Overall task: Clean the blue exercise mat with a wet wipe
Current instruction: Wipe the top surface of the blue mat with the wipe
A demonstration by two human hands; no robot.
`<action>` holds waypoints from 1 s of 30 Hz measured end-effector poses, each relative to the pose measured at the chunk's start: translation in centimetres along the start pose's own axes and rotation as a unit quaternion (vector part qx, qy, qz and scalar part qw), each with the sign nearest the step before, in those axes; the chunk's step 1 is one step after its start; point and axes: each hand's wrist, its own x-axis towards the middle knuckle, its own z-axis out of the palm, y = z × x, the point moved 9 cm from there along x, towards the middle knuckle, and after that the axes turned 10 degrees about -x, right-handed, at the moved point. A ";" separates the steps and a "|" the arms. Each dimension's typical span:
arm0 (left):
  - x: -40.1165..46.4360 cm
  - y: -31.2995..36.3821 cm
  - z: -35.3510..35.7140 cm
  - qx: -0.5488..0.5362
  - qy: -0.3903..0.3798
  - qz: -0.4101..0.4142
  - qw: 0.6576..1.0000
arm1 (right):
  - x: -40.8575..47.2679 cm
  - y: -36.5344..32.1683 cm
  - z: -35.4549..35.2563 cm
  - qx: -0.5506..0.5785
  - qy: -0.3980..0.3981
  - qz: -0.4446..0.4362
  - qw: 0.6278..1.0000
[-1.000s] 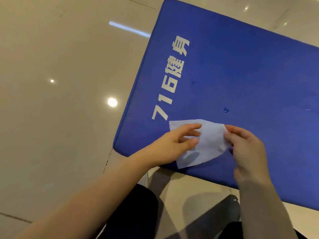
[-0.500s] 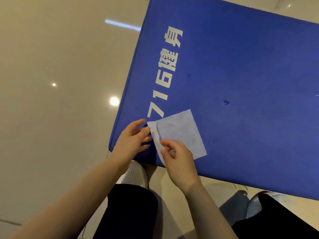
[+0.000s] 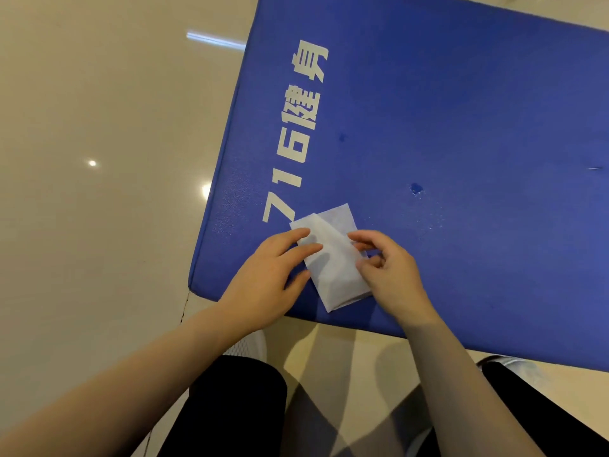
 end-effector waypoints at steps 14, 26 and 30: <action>-0.3 -3.6 4.1 0.375 -0.222 0.127 0.891 | -0.3 1.8 0.7 -0.018 0.054 0.013 0.998; -0.1 -3.1 4.1 0.374 -0.216 0.118 0.894 | 2.4 -2.2 0.9 -0.157 0.080 -0.089 0.980; 0.1 -3.5 3.9 0.351 -0.165 0.157 0.908 | 2.3 -1.6 0.4 -0.200 0.121 -0.083 0.969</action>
